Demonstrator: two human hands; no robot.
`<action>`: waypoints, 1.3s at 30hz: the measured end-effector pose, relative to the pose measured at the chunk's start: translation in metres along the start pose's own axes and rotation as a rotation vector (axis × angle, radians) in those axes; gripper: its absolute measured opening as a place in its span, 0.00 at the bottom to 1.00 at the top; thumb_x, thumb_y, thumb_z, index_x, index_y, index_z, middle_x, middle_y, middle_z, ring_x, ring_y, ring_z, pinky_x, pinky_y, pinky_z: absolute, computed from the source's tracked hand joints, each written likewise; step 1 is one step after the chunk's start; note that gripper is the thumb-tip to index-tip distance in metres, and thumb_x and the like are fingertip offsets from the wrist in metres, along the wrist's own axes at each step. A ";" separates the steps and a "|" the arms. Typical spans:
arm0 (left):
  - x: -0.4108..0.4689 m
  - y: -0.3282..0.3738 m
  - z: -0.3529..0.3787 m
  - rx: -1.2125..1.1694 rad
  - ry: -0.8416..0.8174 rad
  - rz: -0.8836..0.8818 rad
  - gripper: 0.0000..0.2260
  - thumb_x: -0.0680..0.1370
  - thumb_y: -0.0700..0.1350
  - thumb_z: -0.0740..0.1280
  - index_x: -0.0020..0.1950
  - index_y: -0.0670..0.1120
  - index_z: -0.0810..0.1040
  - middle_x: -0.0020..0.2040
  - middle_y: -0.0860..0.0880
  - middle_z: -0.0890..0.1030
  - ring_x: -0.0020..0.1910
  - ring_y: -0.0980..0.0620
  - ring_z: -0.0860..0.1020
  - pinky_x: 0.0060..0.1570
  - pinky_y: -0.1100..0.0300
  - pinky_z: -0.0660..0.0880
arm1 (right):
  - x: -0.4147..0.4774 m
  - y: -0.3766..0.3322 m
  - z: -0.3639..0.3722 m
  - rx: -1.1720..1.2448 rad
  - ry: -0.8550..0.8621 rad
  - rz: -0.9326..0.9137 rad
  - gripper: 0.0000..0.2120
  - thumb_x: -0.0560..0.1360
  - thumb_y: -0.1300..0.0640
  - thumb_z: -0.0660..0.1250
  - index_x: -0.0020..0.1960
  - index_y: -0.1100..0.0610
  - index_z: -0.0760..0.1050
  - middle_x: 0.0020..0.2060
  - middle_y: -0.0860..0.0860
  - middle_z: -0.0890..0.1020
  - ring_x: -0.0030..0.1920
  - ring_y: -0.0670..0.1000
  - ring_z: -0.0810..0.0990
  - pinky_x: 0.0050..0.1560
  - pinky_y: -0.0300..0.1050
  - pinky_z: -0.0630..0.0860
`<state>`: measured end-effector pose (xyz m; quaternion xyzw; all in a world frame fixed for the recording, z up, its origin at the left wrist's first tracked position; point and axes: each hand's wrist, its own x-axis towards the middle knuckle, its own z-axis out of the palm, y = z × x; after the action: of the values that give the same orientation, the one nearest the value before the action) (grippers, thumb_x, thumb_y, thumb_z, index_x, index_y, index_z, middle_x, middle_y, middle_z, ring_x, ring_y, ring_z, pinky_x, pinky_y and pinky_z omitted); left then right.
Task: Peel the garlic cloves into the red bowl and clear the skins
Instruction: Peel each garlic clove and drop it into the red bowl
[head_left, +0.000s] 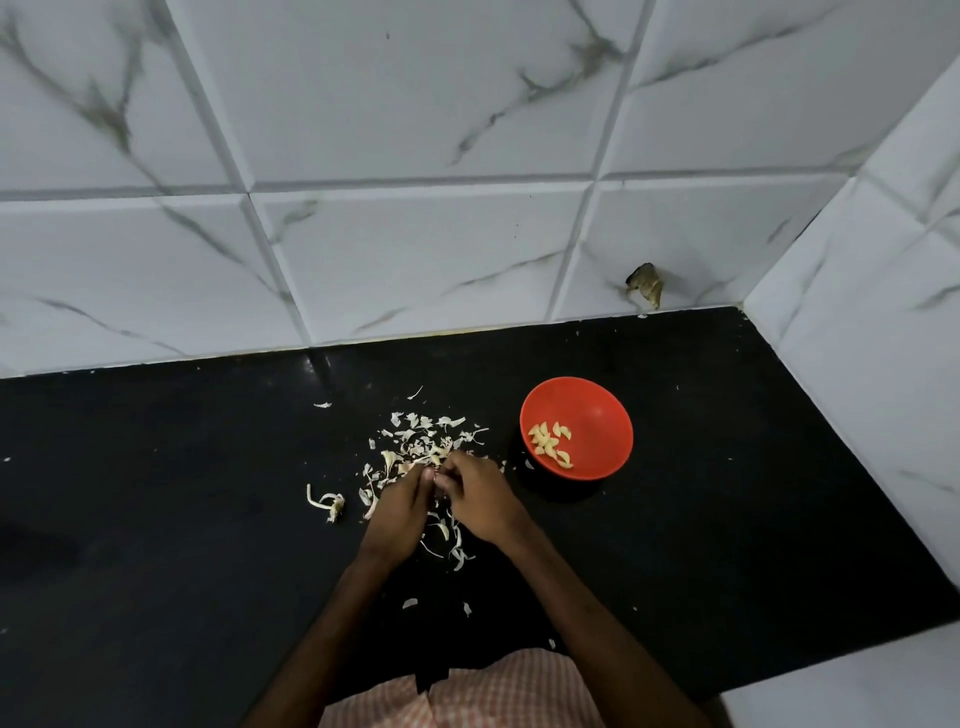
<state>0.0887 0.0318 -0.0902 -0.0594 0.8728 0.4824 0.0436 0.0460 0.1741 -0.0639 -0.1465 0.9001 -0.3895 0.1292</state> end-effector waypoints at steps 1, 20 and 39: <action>-0.002 0.001 0.000 -0.003 0.009 0.000 0.16 0.86 0.49 0.54 0.47 0.45 0.77 0.40 0.49 0.81 0.40 0.50 0.79 0.46 0.49 0.75 | -0.001 -0.002 -0.001 -0.014 -0.015 0.003 0.07 0.82 0.56 0.66 0.51 0.61 0.76 0.45 0.56 0.85 0.45 0.53 0.83 0.46 0.47 0.77; -0.001 0.038 -0.019 -0.635 -0.047 -0.517 0.19 0.85 0.51 0.58 0.37 0.45 0.74 0.24 0.55 0.65 0.19 0.59 0.60 0.19 0.67 0.55 | -0.014 -0.023 -0.005 -0.408 0.139 -0.181 0.06 0.78 0.60 0.69 0.53 0.58 0.82 0.42 0.57 0.82 0.42 0.55 0.82 0.40 0.42 0.69; -0.012 0.020 -0.015 0.402 -0.036 -0.014 0.12 0.85 0.50 0.55 0.56 0.43 0.72 0.49 0.41 0.82 0.47 0.39 0.81 0.45 0.49 0.73 | -0.015 -0.021 0.001 -0.162 -0.099 0.144 0.20 0.85 0.44 0.55 0.38 0.51 0.72 0.34 0.46 0.78 0.34 0.46 0.75 0.37 0.43 0.65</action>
<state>0.0975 0.0298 -0.0641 -0.0467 0.9502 0.2993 0.0734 0.0638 0.1647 -0.0471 -0.1108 0.9293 -0.2973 0.1890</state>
